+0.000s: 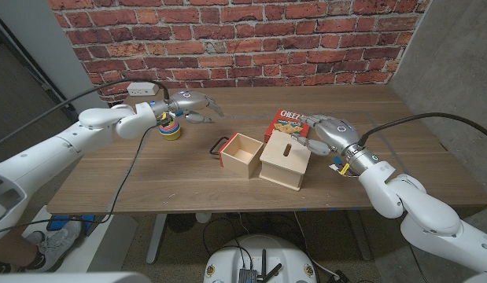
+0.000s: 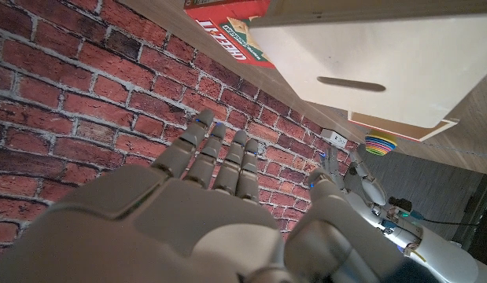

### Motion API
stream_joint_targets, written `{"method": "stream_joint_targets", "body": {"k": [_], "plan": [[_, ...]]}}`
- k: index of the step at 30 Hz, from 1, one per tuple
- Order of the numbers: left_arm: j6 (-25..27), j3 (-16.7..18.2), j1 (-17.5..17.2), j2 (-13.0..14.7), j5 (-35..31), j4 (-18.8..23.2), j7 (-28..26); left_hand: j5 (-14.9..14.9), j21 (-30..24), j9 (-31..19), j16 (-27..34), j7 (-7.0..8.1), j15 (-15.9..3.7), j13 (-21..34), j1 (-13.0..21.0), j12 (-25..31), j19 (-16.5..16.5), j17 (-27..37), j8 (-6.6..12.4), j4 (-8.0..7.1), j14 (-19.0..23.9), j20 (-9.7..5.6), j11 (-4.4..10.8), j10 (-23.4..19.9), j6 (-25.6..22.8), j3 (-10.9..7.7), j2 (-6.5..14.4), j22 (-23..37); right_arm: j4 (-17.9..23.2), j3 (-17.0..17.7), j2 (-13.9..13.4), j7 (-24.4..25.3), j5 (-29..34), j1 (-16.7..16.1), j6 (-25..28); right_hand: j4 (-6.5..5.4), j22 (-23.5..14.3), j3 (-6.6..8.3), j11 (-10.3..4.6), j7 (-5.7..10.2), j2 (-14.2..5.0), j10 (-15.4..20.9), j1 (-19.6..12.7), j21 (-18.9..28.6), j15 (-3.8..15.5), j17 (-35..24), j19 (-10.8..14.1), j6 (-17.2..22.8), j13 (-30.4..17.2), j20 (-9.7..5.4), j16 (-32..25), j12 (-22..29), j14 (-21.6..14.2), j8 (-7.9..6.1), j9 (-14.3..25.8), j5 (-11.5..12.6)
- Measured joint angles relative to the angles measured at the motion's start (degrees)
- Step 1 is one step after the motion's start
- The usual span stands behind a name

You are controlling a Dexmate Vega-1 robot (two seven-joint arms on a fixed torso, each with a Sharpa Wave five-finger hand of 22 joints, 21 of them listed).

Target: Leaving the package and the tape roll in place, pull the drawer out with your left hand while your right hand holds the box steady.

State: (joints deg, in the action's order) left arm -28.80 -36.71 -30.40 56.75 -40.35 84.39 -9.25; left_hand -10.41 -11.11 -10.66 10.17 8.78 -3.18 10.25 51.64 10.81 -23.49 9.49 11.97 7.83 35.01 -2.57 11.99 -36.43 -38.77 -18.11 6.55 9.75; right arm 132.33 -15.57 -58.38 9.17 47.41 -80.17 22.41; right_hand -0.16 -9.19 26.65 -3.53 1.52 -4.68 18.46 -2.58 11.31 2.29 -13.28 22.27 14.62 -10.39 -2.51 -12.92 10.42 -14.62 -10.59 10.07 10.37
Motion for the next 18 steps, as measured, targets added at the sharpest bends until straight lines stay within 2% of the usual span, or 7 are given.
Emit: {"method": "stream_joint_targets", "body": {"k": [5, 6, 8, 9, 10, 17, 18], "plan": [[4.0, 0.0, 0.0, 0.0, 2.0, 0.0, 0.2, 0.0, 0.0, 0.0, 0.0, 0.0, 0.0, 0.0, -0.4, 0.0, 0.0, 0.0, 0.0, 0.0, 0.0, 0.0, 0.0, 0.0, 0.0, 0.0, 0.1, 0.0, -1.2, 0.6, 0.3, 0.0, 0.0, 1.0, 0.0, 0.2, 0.0, -0.2, -0.17, 0.25, 0.0, -0.3, 0.0, 0.0, -0.07, -0.2, 0.6, -0.3, 0.0, 0.05, 0.0, 0.0, 0.4, 0.0, 0.0, 0.0], [5.3, 3.0, -4.4, -0.1, 2.6, 3.6, 0.1, 0.0, 0.0, 0.0, 0.0, -0.02, 0.0, 0.0, -0.4, 0.0, 0.0, 0.0, 0.0, 0.0, 0.0, 0.0, 0.0, 0.0, 0.0, 0.0, 0.1, 0.0, -1.4, 0.7, 0.3, 0.8, -3.0, 1.1, -1.3, 0.2, 0.0, -0.2, -0.26, 0.12, 0.0, -0.4, 0.0, 0.0, -0.12, -0.2, 0.6, -0.4, 0.0, 0.05, 0.0, 0.0, 0.5, 0.0, 0.0, 0.0], [6.7, 3.0, -4.4, -0.1, 3.2, 3.6, -0.1, 0.0, 0.0, 0.0, 0.0, -0.2, 0.0, 0.0, -0.4, 0.0, 0.0, 0.0, 0.0, 0.0, 0.0, 0.0, 0.0, 0.0, 0.2, 0.0, 0.1, 0.0, -1.8, 0.9, 0.3, 0.8, -3.0, 1.6, -1.3, 0.2, 0.0, -0.2, -0.17, 0.0, 0.0, -0.5, 0.0, 0.0, -0.12, -0.2, 0.6, -0.6, 0.0, 0.05, 0.0, 0.0, 0.5, 0.0, 0.0, 0.0], [8.2, 4.5, -6.8, -0.5, 3.9, 5.4, -0.4, 0.0, 0.0, 0.0, 0.0, -0.2, 0.0, 0.0, -0.4, 0.0, 0.0, 0.0, 0.0, 0.0, 0.0, 0.0, 0.0, 0.0, 0.2, 0.0, 0.1, 0.0, -2.0, 1.0, 0.3, 0.8, -3.0, 1.9, -1.3, 0.2, 0.0, -0.2, -0.04, 0.0, 0.0, -0.6, 0.0, 0.0, -0.12, -0.2, 0.6, -0.6, 0.0, 0.05, 0.0, 0.0, 0.5, 0.0, 0.0, 0.0], [8.4, 4.6, -7.0, -0.5, 4.0, 5.6, -0.5, 0.0, 0.0, 0.0, 0.0, -0.2, 0.0, 0.0, -0.4, 0.0, 0.0, 0.0, 0.0, 0.0, 0.0, 0.01, 0.0, 0.0, 0.2, 0.0, 0.1, 0.0, -2.1, 1.0, 0.3, 1.1, -4.9, 2.0, -2.3, 0.2, 0.0, -0.2, -0.04, 0.0, 0.0, -0.6, 0.0, 0.0, -0.12, -0.2, 0.9, -0.6, 0.0, -0.09, 0.0, 0.0, 0.5, 0.0, 0.0, 0.0], [14.8, 4.6, -7.0, -0.5, 7.0, 5.6, -3.1, 0.0, 0.0, 0.0, 0.0, -0.2, 0.0, 0.0, -0.6, 0.0, 0.0, 0.0, 0.0, 0.16, 0.0, 0.01, 0.0, 0.0, 0.2, -0.16, 0.3, 0.0, -3.6, 1.4, 0.5, 1.1, -4.9, 3.8, -2.3, 0.2, 0.0, -0.2, 0.16, 0.0, 0.0, -0.8, 0.0, 0.0, -0.12, -0.2, 1.3, -0.6, 0.0, 0.15, 0.0, 0.0, 0.5, -0.01, 0.0, 0.0], [16.0, 8.1, -13.2, -2.5, 7.5, 9.8, -3.6, 0.0, 0.0, 0.0, 0.0, -0.2, 0.0, 0.0, -0.6, 0.0, -0.1, 0.0, 0.0, 0.16, 0.0, -0.1, 0.0, 0.0, 0.2, -0.16, 0.3, 0.0, -3.8, 1.4, 0.6, 1.1, -9.4, 4.1, -4.0, 0.2, 0.0, -0.2, 0.16, -0.16, 0.0, -0.8, 0.0, 0.0, -0.12, -0.2, 1.3, -0.8, 0.0, 0.15, 0.0, 0.0, 0.5, 0.02, 0.0, 0.0]]}}
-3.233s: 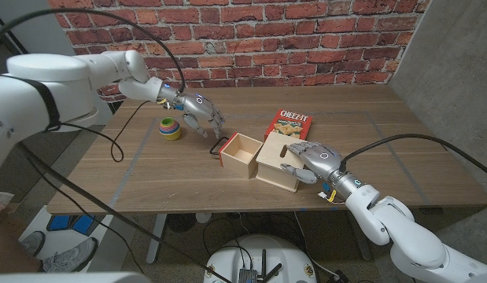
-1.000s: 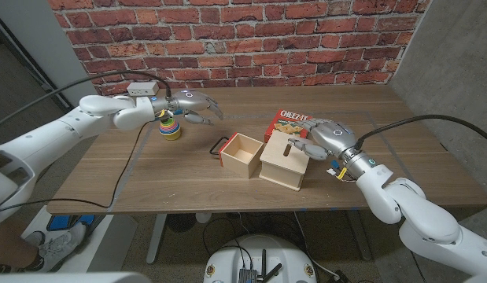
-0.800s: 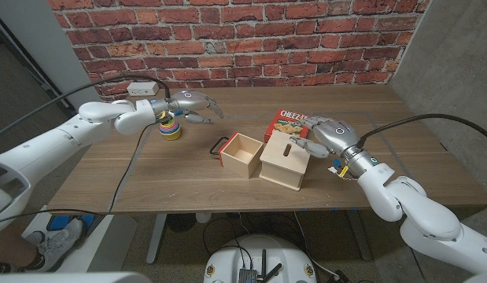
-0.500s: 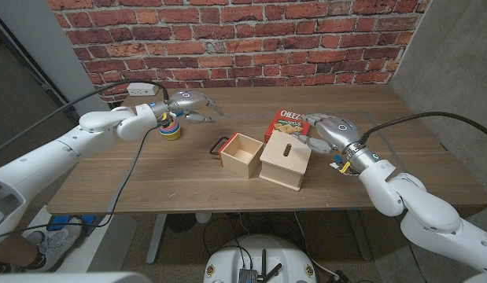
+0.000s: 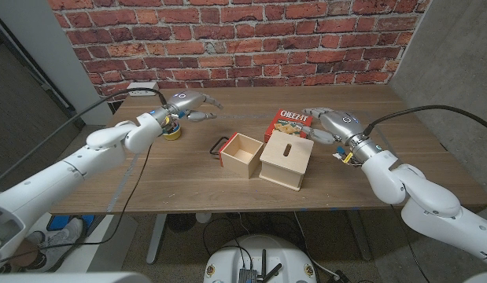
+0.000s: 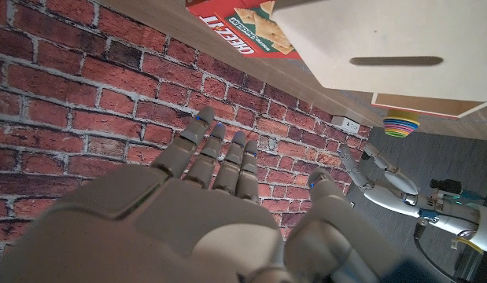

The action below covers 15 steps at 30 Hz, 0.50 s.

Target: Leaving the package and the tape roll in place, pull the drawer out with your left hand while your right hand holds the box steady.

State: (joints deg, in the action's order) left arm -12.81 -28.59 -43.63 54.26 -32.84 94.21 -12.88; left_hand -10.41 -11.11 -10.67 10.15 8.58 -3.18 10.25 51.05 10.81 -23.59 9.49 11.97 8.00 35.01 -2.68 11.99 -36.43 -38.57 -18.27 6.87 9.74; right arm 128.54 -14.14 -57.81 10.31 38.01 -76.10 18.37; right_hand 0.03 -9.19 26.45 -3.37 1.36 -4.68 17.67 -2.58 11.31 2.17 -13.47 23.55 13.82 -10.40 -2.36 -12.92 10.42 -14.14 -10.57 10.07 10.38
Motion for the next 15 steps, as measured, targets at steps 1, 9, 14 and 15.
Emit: {"method": "stream_joint_targets", "body": {"k": [1, 9, 14, 15], "plan": [[0.0, 0.1, -0.3, -0.1, 0.0, 0.2, 0.0, 0.0, 0.0, 0.0, 0.0, 0.0, 0.0, 0.0, 0.0, 0.0, -0.1, 0.0, 0.0, -0.01, 0.0, -0.08, 0.0, 0.0, 0.0, -0.01, 0.0, 0.0, -0.1, 0.0, 0.0, 0.0, -0.3, 0.2, -0.1, 0.0, 0.0, 0.0, 0.0, 0.06, 0.0, 0.0, 0.0, 0.0, 0.0, -0.1, 0.0, -0.4, 0.0, -0.03, 0.0, 0.0, 0.0, 0.2, 0.0, 0.0], [6.1, 2.7, -5.0, -2.4, 4.2, 3.1, -3.4, 0.0, 0.0, 0.0, -0.3, -1.19, 0.0, 0.0, -1.0, -0.2, -0.4, -0.2, -0.39, 0.0, 0.0, 0.21, -0.09, 0.1, 0.6, -0.33, -0.1, 0.0, -2.0, -0.4, 0.7, -0.1, -4.7, 2.4, -1.2, 0.0, 0.0, 0.0, 0.3, -0.16, 0.0, -0.3, 0.0, 0.0, 0.08, -0.3, 0.3, -1.6, 0.0, -0.31, 0.0, 0.0, 0.6, 0.42, 0.0, 0.0], [9.6, 3.8, -7.3, -4.2, 7.5, 4.5, -6.4, 0.0, 0.0, 0.0, -0.3, -1.53, 0.0, 0.0, -1.4, -0.2, -0.7, -0.2, -0.8, 0.15, 0.0, -0.08, -0.23, 0.4, 0.9, -0.48, -0.1, 0.0, -3.3, -0.7, 1.4, -0.1, -7.3, 4.0, -1.6, 0.0, -0.3, 0.0, 0.5, -0.57, 0.0, -0.9, 0.0, 0.0, -0.02, -0.5, 0.3, -2.6, 0.0, -0.31, 0.3, 0.0, 1.3, 0.64, 0.0, 0.0], [9.6, 4.0, -7.9, -4.7, 7.5, 4.8, -6.4, 0.0, 0.0, 0.0, -0.3, -1.62, -0.02, 0.0, -1.5, -0.4, -0.8, -0.2, -0.89, 0.15, 0.0, 0.04, -0.06, 0.6, 1.0, -0.47, 0.0, 0.0, -3.3, -0.7, 1.4, -0.1, -8.0, 4.0, -1.6, 0.0, -0.3, 0.0, 0.41, -0.56, 0.0, -1.0, 0.0, 0.0, -0.1, -0.5, 0.3, -2.6, 0.0, -0.31, 0.3, 0.0, 1.3, 0.64, 0.0, 0.0]]}}
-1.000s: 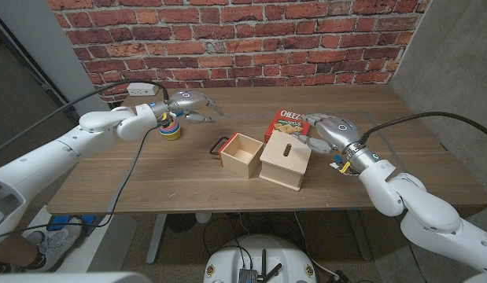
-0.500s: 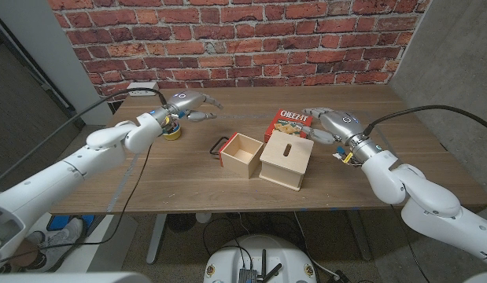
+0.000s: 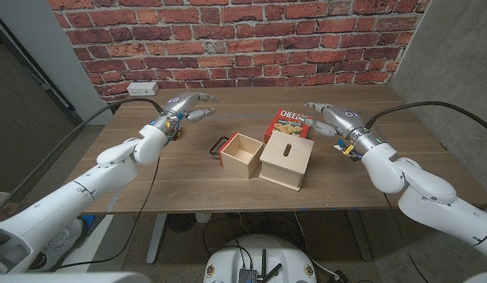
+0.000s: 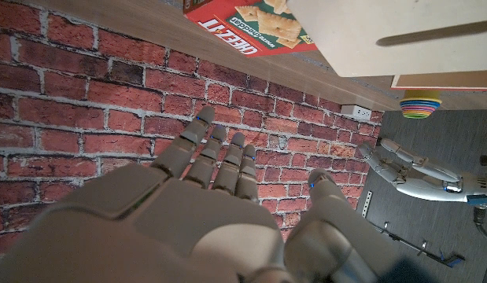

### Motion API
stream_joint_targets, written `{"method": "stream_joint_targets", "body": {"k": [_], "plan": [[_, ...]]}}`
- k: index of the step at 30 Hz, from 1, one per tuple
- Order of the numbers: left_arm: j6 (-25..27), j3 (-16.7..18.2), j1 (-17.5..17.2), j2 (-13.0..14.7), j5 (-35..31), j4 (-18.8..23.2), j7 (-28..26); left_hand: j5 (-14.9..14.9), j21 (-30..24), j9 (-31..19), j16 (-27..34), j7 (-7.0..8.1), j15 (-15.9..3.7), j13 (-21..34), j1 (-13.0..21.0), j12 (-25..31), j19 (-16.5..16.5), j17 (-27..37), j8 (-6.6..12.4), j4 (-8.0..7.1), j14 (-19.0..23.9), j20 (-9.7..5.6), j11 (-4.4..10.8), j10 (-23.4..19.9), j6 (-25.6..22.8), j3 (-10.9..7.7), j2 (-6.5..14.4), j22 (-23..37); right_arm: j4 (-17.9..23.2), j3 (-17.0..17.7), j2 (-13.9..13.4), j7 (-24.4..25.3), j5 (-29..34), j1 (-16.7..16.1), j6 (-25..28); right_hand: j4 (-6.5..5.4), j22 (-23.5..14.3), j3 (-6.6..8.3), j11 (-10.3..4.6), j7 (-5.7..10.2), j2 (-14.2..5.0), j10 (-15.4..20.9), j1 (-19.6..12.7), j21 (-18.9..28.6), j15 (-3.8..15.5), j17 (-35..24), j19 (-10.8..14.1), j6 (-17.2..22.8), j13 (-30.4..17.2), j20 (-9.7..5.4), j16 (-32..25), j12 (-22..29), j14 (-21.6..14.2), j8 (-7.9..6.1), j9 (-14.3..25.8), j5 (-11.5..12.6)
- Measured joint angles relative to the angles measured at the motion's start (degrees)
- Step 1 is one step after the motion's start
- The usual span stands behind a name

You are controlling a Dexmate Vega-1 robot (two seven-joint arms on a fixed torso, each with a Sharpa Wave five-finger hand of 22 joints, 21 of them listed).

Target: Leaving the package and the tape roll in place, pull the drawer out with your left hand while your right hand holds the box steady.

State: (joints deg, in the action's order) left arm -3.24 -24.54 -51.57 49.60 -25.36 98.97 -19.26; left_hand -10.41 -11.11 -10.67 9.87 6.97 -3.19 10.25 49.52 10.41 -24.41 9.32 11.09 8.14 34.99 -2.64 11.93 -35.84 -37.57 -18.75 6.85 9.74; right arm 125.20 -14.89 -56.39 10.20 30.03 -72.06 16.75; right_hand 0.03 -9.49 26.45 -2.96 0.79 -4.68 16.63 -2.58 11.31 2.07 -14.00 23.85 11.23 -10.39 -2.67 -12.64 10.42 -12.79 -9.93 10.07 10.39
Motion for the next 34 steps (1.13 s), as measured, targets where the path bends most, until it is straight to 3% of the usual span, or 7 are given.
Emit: {"method": "stream_joint_targets", "body": {"k": [17, 34], "plan": [[2.8, 2.5, -5.0, -5.3, 9.2, 1.2, -7.6, 0.0, 0.0, 0.0, -0.4, -0.96, 0.13, 0.0, -2.1, -0.1, -0.1, 0.0, -0.5, 0.16, -2.4, 0.1, -1.25, 2.6, 2.0, -0.15, -0.6, 0.0, -3.6, -0.4, 2.0, 0.9, -10.3, 3.0, -1.7, -0.63, 0.2, -0.32, 0.12, 0.33, -0.31, -2.2, 0.3, -0.3, 0.09, 0.0, -0.7, -3.2, 0.0, 0.31, 0.4, -0.3, 2.1, 0.0, -0.2, 0.0], [-3.1, 4.0, -6.1, -10.3, 19.7, -2.4, -10.6, 0.0, 0.0, 0.0, -0.4, -1.66, 0.53, -0.1, -4.0, -0.1, 0.1, -0.3, -0.92, 0.64, -4.6, 0.31, -2.64, 5.8, 5.4, -0.63, -1.0, 0.0, -9.9, -0.8, 5.4, 3.6, -19.9, 5.5, -6.7, -1.07, 0.2, -0.31, 0.11, 0.1, -0.3, -2.8, 0.3, -0.8, 0.09, -0.3, -0.7, -3.4, 0.0, 0.31, 0.4, -0.3, 2.7, 0.0, -0.2, 0.0]]}}
